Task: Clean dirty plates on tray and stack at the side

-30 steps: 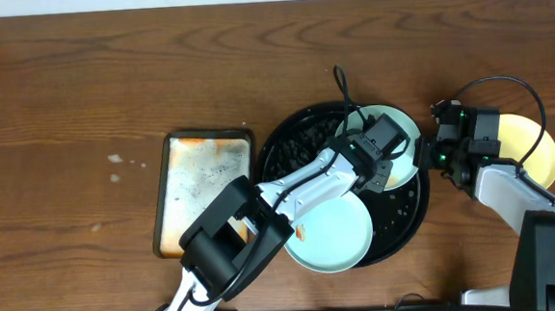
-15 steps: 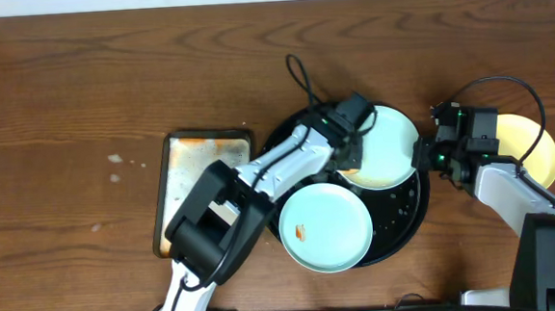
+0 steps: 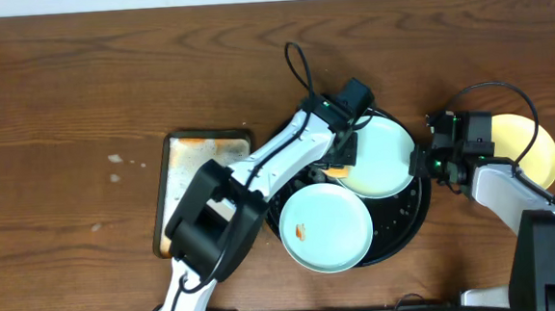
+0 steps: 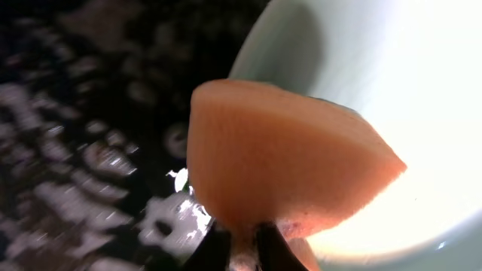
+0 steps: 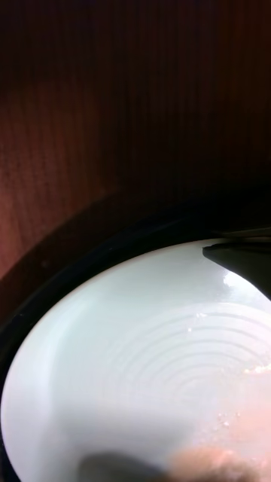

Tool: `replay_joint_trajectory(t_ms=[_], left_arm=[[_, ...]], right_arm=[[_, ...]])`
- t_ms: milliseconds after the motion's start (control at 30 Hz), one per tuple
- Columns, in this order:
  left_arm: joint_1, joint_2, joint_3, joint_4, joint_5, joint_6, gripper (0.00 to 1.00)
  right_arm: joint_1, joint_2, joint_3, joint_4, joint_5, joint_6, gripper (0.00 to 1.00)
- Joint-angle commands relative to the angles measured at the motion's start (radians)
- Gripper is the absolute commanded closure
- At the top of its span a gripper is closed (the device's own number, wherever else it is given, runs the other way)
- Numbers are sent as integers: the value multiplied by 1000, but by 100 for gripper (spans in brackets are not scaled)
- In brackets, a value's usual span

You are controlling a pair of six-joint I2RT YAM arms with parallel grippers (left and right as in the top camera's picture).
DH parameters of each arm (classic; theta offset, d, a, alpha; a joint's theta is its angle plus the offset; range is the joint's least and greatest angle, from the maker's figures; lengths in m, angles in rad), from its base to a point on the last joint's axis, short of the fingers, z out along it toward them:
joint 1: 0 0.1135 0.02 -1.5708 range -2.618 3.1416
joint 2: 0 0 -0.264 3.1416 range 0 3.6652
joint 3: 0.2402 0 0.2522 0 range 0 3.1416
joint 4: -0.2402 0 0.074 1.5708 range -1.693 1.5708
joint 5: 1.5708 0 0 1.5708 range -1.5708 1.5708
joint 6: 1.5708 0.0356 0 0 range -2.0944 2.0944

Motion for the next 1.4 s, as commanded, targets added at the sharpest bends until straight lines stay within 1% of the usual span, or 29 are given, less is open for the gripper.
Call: replay_joint_trajectory(t_ms=[0, 200, 367, 500, 600, 700, 767, 867, 967, 1133, 1167, 1300, 1367], left_arm=[[38, -105, 10, -51, -74, 32, 89], [102, -238, 10, -148, -81, 37, 90], [203, -339, 10, -253, -81, 85, 90], [291, -375, 9, -356, -86, 127, 90], [367, -377, 3, -436, -150, 127, 92], [437, -377, -27, -459, -148, 161, 92], [476, -378, -54, -458, -123, 191, 92], [526, -385, -102, -453, -24, 264, 92], [560, -412, -150, -429, 11, 302, 92], [625, -536, -264, -374, 14, 310, 92], [645, -595, -308, -348, 14, 310, 92], [658, -693, -388, -297, 19, 309, 92], [658, -713, -412, -285, 18, 309, 92]], right_arm=[[-18, -51, -12, 2, 82, -34, 99], [-17, -165, -12, -4, 43, -37, 99], [-14, -282, -12, -18, 43, -42, 99], [21, -380, -12, -21, 69, -52, 99], [72, -465, -12, -24, 151, -56, 99], [138, -541, -12, -34, 248, -86, 99], [182, -580, -11, -44, 304, -115, 99], [262, -620, -11, -63, 425, -154, 99], [347, -633, -11, -69, 541, -198, 99], [512, -631, -11, -68, 760, -301, 99], [569, -631, -11, -58, 851, -333, 99], [664, -631, -11, -24, 1018, -424, 99], [691, -631, -11, -6, 1063, -463, 99]])
